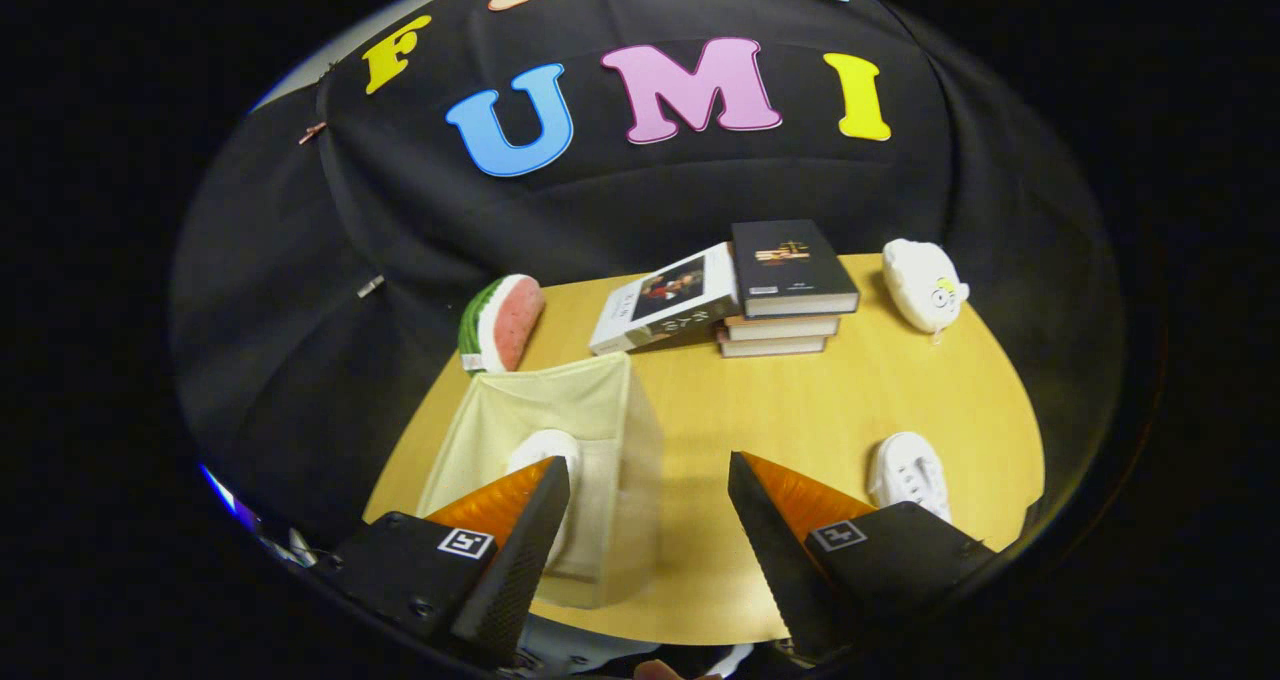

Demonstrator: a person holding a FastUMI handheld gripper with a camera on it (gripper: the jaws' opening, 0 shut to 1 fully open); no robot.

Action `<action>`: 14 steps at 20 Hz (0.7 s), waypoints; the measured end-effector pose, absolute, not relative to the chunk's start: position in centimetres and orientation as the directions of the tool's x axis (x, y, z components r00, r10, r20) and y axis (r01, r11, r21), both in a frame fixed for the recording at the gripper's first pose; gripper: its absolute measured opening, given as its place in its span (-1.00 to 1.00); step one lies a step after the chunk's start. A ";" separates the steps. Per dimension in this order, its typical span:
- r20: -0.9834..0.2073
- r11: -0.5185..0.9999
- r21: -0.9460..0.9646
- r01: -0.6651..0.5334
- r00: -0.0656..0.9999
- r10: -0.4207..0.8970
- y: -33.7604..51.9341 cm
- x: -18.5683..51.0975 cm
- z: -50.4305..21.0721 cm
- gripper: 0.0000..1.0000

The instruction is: Open the storage box then place both shoes into the box .Put the left shoe in first, then the right shoe, with the right side of both shoes facing outward in a uniform manner.

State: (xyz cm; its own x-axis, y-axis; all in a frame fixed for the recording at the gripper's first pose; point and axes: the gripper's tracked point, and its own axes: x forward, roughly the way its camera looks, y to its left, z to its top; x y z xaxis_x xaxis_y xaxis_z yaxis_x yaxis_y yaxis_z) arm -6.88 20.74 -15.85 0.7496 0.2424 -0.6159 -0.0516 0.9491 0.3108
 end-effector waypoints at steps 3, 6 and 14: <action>-0.675 0.974 0.226 -0.018 0.718 0.170 13.9 -9.4 -19.2 0.97; -0.737 0.986 0.165 0.010 0.666 0.117 7.3 -12.5 -23.0 0.97; -0.852 0.998 0.043 0.047 0.523 0.012 -2.5 -17.0 -33.2 0.76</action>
State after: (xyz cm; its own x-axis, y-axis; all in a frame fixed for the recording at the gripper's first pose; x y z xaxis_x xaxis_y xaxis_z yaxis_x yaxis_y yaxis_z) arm -16.96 -2.47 -33.22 0.5228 0.0119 -0.8524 0.0467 0.9980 0.0425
